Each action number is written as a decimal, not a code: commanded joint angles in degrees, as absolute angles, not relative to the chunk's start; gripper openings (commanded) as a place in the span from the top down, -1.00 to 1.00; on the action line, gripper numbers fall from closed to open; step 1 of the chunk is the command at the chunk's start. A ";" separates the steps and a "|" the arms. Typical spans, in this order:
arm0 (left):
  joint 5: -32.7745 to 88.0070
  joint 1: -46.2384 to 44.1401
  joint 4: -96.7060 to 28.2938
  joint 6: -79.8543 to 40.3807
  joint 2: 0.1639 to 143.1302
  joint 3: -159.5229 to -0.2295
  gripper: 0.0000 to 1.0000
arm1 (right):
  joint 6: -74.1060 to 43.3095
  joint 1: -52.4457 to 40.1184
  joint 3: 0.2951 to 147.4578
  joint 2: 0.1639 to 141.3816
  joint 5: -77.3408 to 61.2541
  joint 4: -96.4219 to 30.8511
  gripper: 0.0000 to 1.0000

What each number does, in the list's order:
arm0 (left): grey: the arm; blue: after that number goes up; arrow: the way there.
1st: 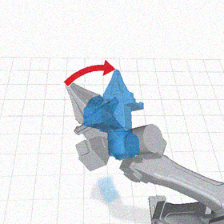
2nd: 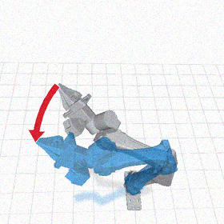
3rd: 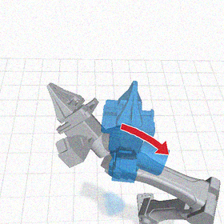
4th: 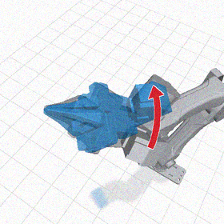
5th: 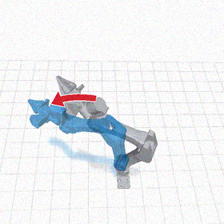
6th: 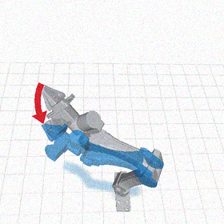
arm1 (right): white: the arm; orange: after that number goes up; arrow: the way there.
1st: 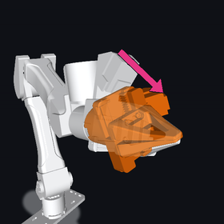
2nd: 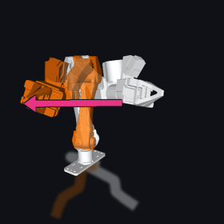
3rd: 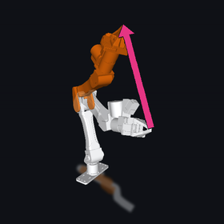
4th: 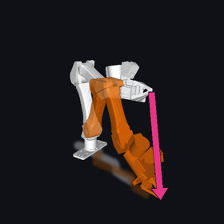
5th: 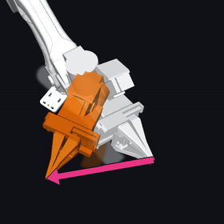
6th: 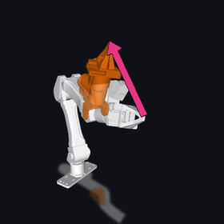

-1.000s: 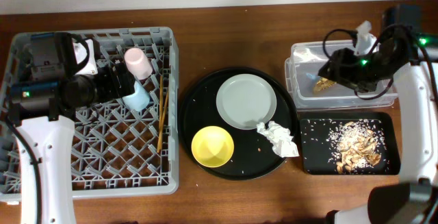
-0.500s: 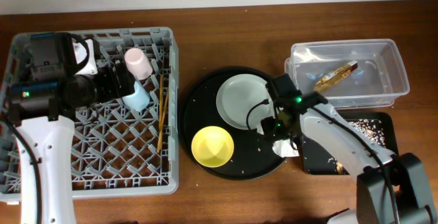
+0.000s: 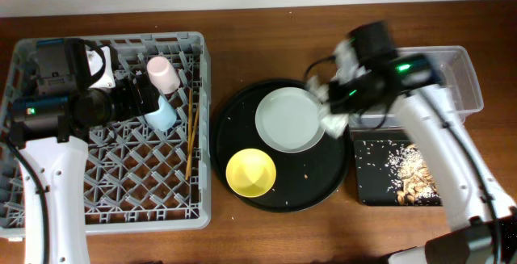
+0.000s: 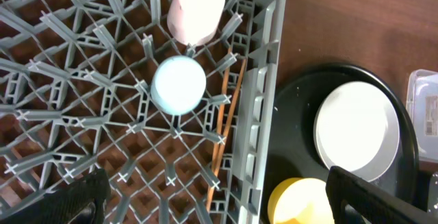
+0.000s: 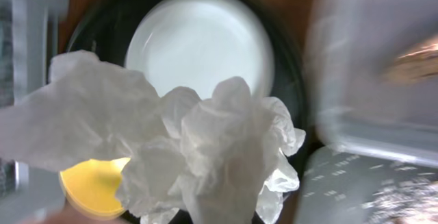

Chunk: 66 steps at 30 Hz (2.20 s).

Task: Sort waste into correct bins and load items into the dishwasher rack
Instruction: 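Pick the tissue and drop it into the clear bin with right gripper, then grasp the yellow bowl with the left gripper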

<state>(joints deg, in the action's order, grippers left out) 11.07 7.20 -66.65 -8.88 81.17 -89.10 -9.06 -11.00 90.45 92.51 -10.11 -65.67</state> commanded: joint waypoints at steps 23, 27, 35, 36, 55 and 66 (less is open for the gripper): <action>11.07 7.29 -66.57 -9.41 81.01 -89.52 -0.98 | -16.82 15.79 97.60 98.61 -25.91 -64.12 -0.97; 11.07 7.29 -66.57 -9.39 81.01 -89.52 -0.98 | -16.82 15.79 97.60 98.63 -25.89 -64.12 -0.97; 24.03 -11.38 -71.48 -7.44 81.43 -87.88 0.25 | -16.82 15.79 97.60 98.63 -25.91 -64.12 -0.97; 23.97 -18.26 -70.52 -7.11 81.38 -87.85 0.25 | -16.82 15.79 97.60 98.63 -25.91 -64.10 -0.98; -8.36 -51.35 -46.94 -25.28 99.50 -62.96 0.29 | -16.82 15.77 97.60 98.63 -25.91 -64.12 -0.97; -3.73 -51.77 -51.07 -24.77 92.01 -66.48 0.43 | -16.82 15.77 97.60 98.63 -25.91 -64.12 -0.97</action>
